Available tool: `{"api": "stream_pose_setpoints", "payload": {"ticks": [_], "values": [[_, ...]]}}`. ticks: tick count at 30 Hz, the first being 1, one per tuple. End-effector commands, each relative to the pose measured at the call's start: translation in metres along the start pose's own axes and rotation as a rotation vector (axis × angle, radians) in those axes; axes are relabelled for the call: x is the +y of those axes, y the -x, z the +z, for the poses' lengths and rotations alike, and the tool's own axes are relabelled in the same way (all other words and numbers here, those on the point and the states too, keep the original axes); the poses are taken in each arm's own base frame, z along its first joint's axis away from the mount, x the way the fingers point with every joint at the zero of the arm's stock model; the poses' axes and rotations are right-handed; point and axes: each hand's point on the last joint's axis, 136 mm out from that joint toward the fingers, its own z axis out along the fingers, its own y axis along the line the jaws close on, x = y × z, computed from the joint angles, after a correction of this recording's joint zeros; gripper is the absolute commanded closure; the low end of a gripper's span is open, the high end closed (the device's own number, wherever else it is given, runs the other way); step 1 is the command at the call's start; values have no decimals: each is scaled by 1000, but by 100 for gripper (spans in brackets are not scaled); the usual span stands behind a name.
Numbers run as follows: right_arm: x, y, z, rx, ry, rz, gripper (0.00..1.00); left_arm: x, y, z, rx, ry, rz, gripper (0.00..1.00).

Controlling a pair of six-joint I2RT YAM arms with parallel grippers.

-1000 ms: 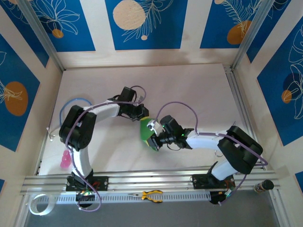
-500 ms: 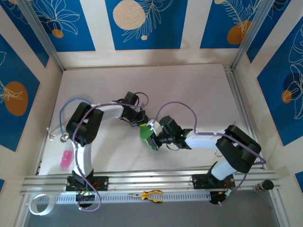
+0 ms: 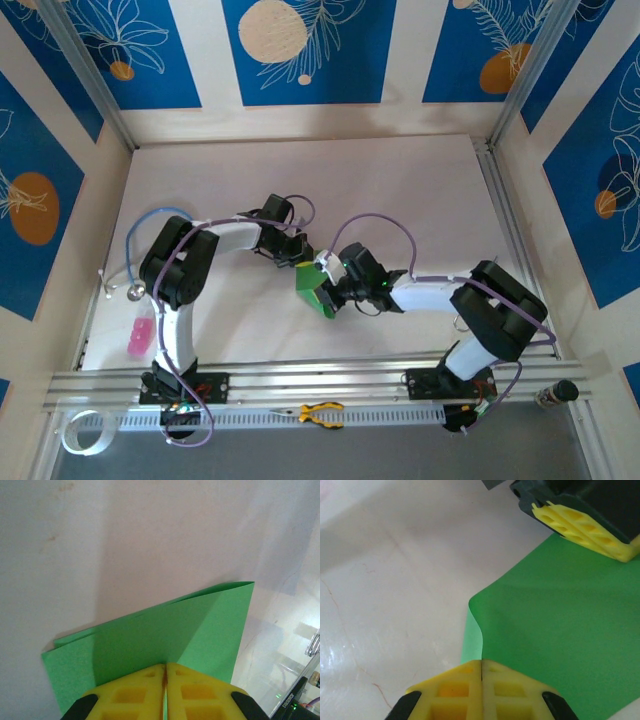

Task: Fold a paper plane with a square sheet of paper (pick it up from the middle)
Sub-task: Third fold the triangle at the center of the table.

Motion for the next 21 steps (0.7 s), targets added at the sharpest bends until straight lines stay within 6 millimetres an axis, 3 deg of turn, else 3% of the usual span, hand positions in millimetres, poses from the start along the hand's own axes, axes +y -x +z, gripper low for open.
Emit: {"api": "stream_pose_setpoints", "payload": {"ticks": [1, 21], "values": [[-1, 5, 2, -6, -2, -35, 100, 21, -13, 8, 40, 86, -19, 89], [-6, 1, 2, -1, -14, -45, 100, 19, -10, 6, 28, 84, -15, 89]]}}
